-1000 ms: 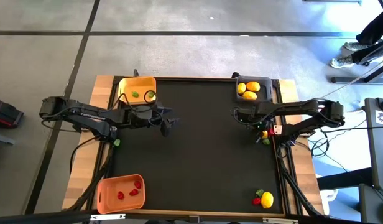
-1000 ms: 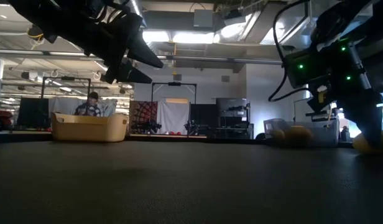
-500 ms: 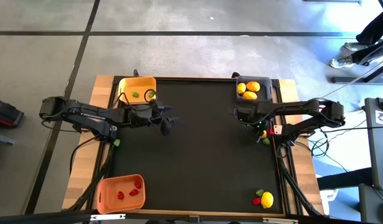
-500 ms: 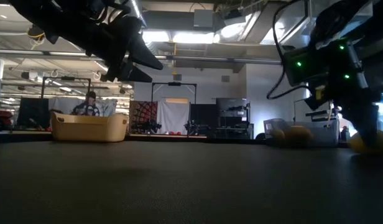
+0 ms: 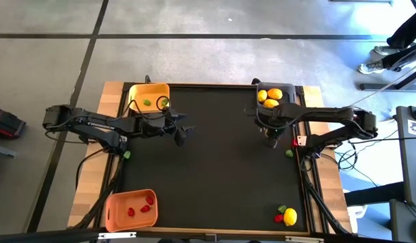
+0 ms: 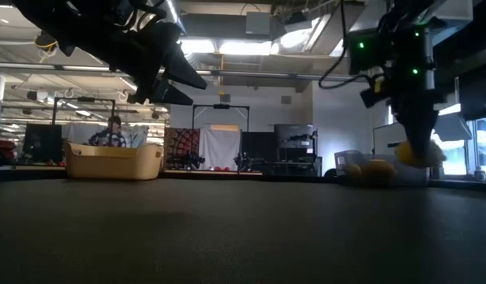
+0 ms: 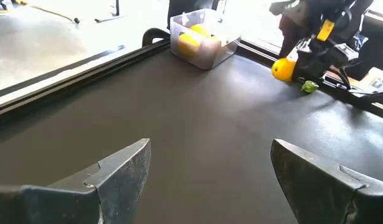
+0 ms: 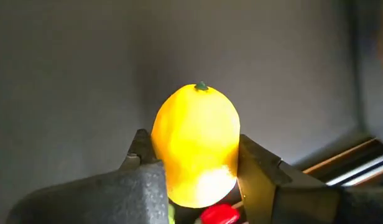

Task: Sort produce into baskets
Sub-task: Put the yellow lemon into the black bin

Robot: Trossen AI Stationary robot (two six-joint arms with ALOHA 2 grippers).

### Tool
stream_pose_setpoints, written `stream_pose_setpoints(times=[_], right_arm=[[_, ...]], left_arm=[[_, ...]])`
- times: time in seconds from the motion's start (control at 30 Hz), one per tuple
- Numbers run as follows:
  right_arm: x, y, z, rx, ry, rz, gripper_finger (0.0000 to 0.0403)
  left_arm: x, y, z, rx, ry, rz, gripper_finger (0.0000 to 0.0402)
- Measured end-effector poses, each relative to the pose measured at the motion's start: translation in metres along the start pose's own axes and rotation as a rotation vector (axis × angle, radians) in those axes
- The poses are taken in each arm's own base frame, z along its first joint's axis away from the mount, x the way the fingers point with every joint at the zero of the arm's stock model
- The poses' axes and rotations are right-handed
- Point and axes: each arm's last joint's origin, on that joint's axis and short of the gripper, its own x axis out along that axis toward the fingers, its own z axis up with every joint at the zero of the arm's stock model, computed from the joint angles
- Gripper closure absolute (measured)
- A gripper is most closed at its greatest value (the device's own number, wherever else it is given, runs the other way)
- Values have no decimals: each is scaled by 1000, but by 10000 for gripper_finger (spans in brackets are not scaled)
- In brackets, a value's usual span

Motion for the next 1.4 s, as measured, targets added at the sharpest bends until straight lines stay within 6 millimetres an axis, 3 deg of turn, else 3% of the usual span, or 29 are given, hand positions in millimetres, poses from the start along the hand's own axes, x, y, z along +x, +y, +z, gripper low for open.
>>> stream_pose_setpoints(times=[0.27,0.57,1.0,1.23,1.4], right_arm=[[-22,-25,4,47,-139,-11,310],[-29,-65,8,167,-287,-46,310],[-27,-112,6,235,-346,-163,310],[-14,-147,0,447,-264,-293,310],[-4,-150,5,455,-228,-282,310]], left_arm=[[0,0,0,-11,0,-1,73],[0,0,-1,-6,11,3,73],[0,0,0,-34,3,6,73],[0,0,0,-24,3,9,73],[0,0,-1,-23,3,9,73]])
